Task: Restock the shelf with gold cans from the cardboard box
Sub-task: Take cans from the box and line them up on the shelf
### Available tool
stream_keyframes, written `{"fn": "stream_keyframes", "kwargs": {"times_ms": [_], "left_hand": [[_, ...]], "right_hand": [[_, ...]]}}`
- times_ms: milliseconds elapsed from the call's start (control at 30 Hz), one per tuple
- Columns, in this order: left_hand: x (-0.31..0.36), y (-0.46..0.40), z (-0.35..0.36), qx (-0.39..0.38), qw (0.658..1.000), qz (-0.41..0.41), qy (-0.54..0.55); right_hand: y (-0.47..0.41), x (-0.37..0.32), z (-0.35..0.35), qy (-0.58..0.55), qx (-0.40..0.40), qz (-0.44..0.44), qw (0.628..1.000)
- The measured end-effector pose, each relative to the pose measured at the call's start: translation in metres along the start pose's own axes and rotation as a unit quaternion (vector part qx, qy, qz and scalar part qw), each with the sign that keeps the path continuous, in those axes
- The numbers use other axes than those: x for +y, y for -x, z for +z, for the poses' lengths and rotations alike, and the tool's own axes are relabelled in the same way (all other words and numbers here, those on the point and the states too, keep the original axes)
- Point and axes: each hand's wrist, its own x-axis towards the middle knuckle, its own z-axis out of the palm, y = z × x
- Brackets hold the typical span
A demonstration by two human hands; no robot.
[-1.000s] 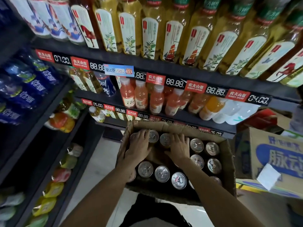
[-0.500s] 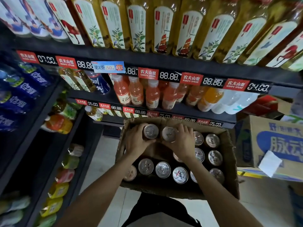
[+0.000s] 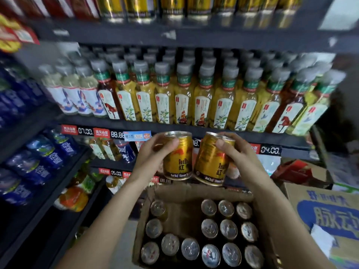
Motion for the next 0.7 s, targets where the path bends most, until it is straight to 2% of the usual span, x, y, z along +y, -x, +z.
{"fn": "stream_keyframes", "kwargs": {"times_ms": [267,433,533,700], "left_hand": [[0.131,-0.039,0.002,-0.019,0.980,0.195,-0.045],[0.200,-0.061,0.013,-0.027,0.945,0.312,-0.091],[0.227,-0.080,0.025,-0.011,0.939,0.329,-0.094],[0.246,-0.128,0.044,0.018,0.947,0.307,-0.093]], "right_hand": [[-0.016,-0.124,-0.026,0.079,0.015,-0.177,0.981],[-0.035,-0.183,-0.043,0.098,0.047,-0.226,0.968],[-0.049,-0.212,-0.055,0.117,0.090,-0.253,0.956],[-0.089,-0.238,-0.075,0.167,0.172,-0.281,0.929]]}}
